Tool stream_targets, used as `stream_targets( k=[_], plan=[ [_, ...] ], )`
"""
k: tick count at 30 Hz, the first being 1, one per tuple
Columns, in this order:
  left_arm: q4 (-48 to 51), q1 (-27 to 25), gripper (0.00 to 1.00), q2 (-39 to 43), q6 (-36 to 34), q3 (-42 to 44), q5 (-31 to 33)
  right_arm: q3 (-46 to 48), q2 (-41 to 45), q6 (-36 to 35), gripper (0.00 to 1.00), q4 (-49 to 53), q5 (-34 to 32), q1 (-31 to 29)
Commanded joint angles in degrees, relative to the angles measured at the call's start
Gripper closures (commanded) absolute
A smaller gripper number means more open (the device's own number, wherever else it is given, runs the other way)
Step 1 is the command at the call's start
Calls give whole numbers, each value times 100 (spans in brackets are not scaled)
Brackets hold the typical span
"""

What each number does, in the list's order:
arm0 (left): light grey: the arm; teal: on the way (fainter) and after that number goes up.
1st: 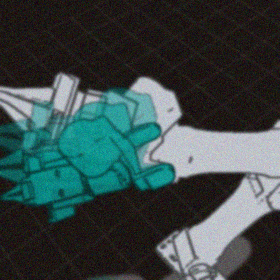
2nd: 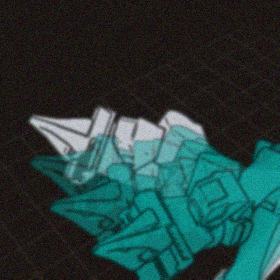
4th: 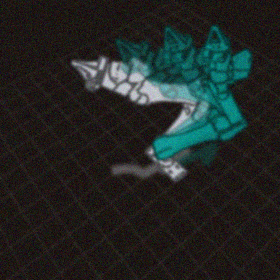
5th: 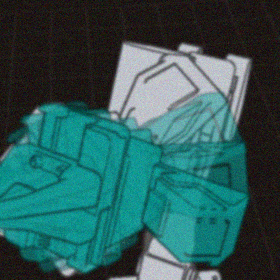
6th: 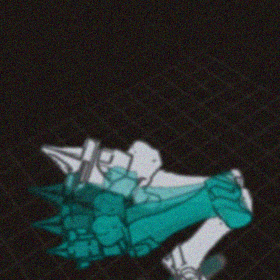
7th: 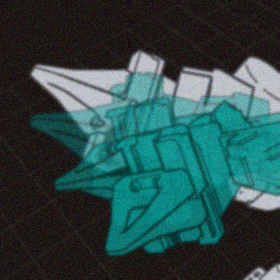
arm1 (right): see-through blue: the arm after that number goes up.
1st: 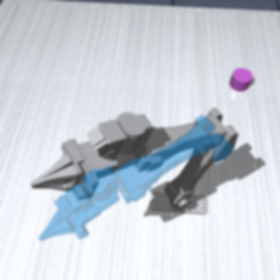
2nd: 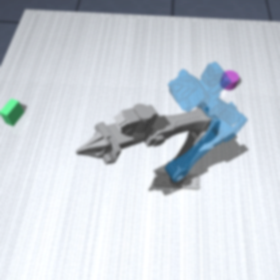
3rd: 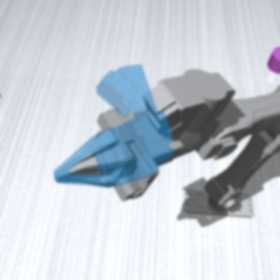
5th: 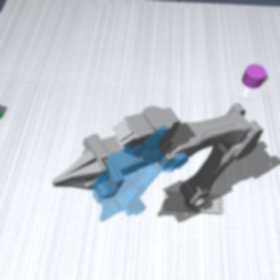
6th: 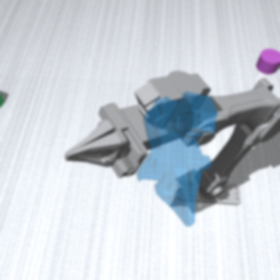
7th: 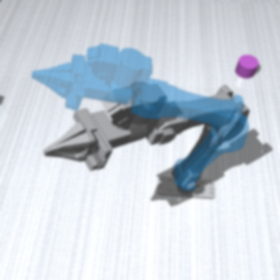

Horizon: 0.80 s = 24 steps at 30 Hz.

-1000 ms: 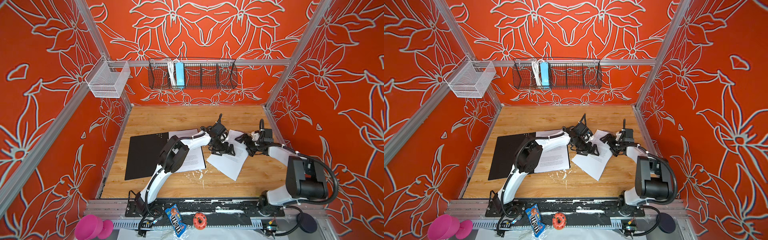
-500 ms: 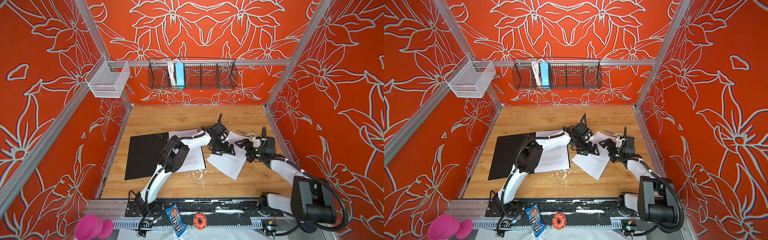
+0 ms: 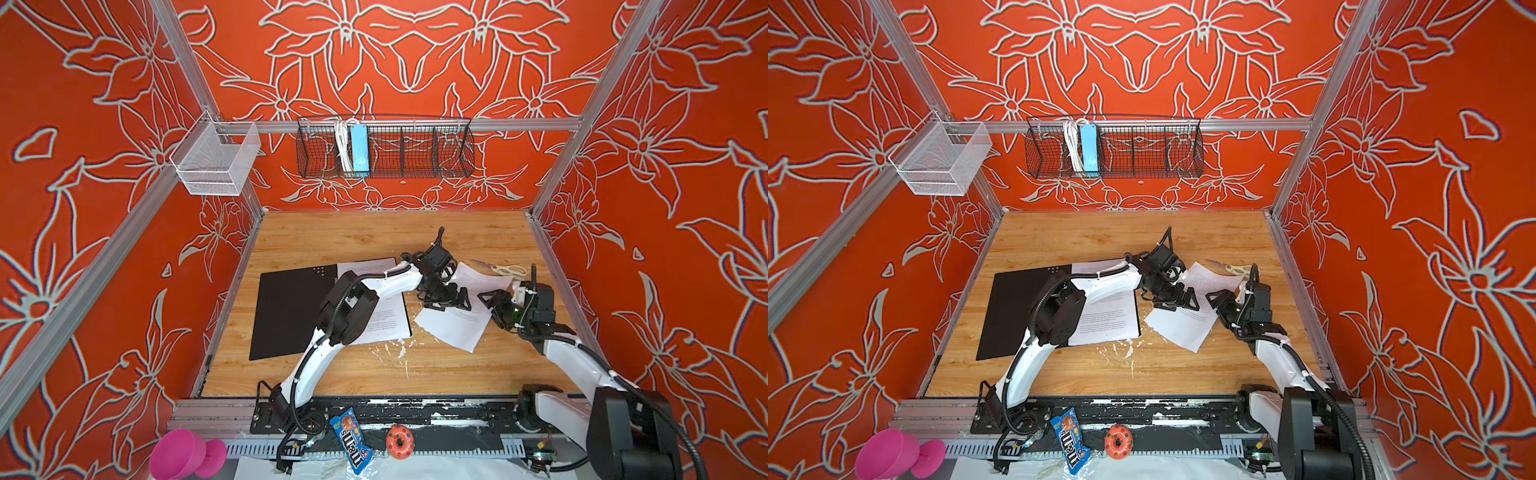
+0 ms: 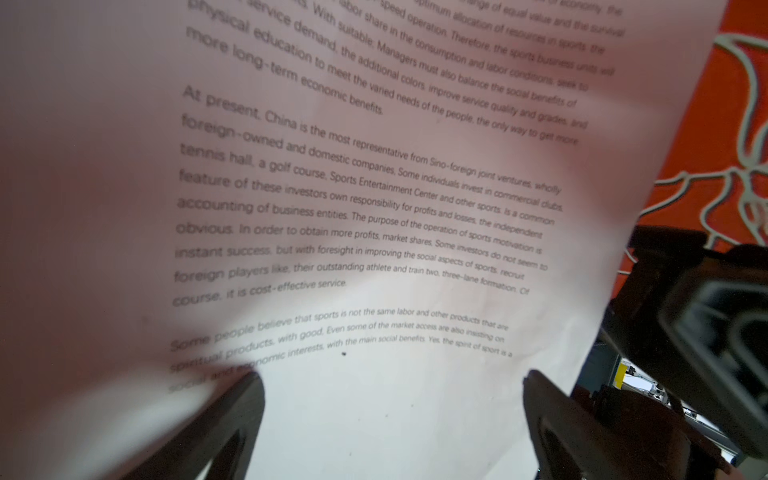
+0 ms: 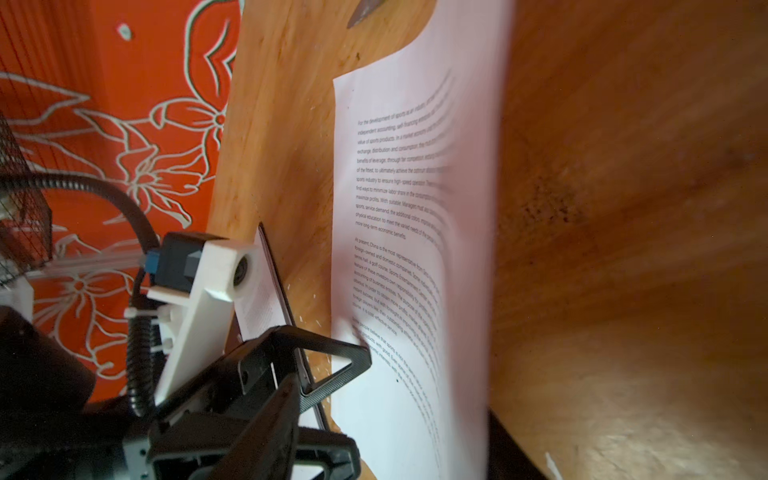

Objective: Put the files into the folder

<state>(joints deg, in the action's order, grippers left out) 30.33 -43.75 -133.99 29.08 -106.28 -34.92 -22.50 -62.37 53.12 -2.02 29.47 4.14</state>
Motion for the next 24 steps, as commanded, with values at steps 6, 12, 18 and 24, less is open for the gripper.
stream_targets(
  k=[6, 12, 18, 24],
  plan=[
    [457, 42, 2, -532, 23, 275, 409, 81, -354, 58, 61, -54, -317, -98],
    [464, 50, 2, -531, 31, 248, 372, 32, -592, 6, 70, -114, -449, -167],
    [500, 59, 2, -522, 28, 188, 341, 4, -825, -3, 83, -189, -440, -181],
    [388, 165, 2, -394, 72, 11, -177, -18, -694, -54, 97, -4, -463, -202]
  ],
)
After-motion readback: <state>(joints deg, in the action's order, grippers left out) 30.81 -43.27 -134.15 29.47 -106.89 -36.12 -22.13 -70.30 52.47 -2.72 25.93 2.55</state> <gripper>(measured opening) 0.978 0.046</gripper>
